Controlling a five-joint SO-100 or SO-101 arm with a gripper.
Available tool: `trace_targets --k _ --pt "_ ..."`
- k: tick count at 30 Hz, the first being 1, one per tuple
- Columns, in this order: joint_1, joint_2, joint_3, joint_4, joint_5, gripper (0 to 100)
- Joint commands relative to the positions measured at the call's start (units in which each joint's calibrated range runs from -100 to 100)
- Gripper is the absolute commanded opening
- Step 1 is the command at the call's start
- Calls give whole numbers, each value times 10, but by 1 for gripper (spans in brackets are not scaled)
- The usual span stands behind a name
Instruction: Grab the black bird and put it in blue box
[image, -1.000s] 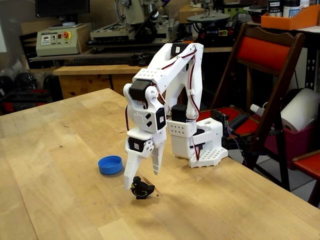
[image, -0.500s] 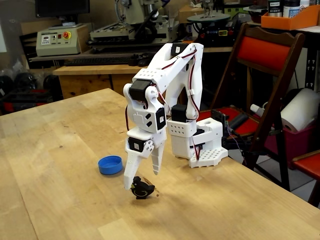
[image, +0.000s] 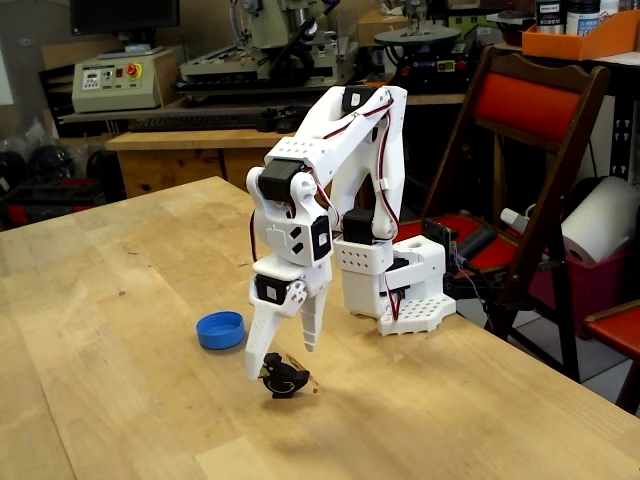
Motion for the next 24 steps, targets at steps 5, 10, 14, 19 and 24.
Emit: trace_targets --k 5,10,14,19,24 --pt "1 -13 -2 -35 0 42" --pt "4 -9 -2 -30 2 42" --pt "5 -5 -2 -30 2 42" --pt "6 -3 -1 -35 2 42" --pt "6 -2 26 -36 2 42"
